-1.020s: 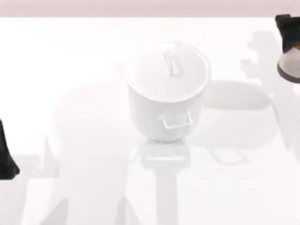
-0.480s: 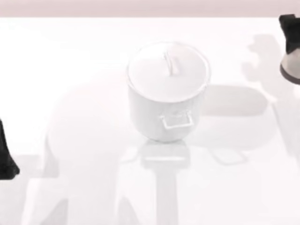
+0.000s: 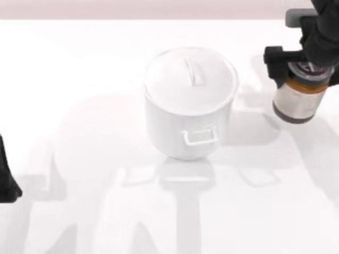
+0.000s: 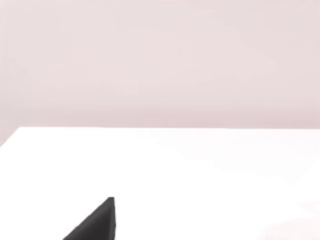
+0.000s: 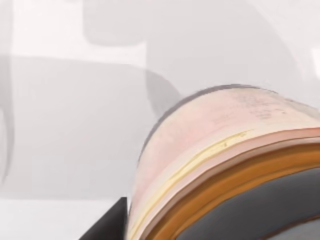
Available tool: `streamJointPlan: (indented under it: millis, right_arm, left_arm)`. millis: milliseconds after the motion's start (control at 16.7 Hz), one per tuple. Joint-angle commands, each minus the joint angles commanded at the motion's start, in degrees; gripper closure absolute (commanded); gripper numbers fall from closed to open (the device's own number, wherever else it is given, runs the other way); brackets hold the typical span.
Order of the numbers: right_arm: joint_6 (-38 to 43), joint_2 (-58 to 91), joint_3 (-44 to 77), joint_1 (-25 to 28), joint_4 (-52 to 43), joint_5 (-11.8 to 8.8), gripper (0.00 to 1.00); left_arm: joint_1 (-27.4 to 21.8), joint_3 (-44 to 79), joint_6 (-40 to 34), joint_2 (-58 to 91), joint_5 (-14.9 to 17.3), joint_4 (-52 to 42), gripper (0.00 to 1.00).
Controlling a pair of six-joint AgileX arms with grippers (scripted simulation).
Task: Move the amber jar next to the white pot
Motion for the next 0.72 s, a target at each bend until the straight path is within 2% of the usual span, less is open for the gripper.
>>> streamJointPlan:
  millis: [180,480,720]
  right_arm:
    - [4.18,-1.32,-4.17,3.35,3.06,0.91,1.0]
    - [4.34,-1.02,-4.45,3.34,3.29,0.78,1.0]
    - [4.33,0.52,-8.08,3.37,8.9,0.89,1.0]
  left_arm:
    - [0.0,0.0,0.0,0.0,0.0,0.0,0.0]
    - [0.0,0.0,0.0,0.0,0.0,0.0,0.0]
    - [0.0,0.0,0.0,0.0,0.0,0.0,0.0]
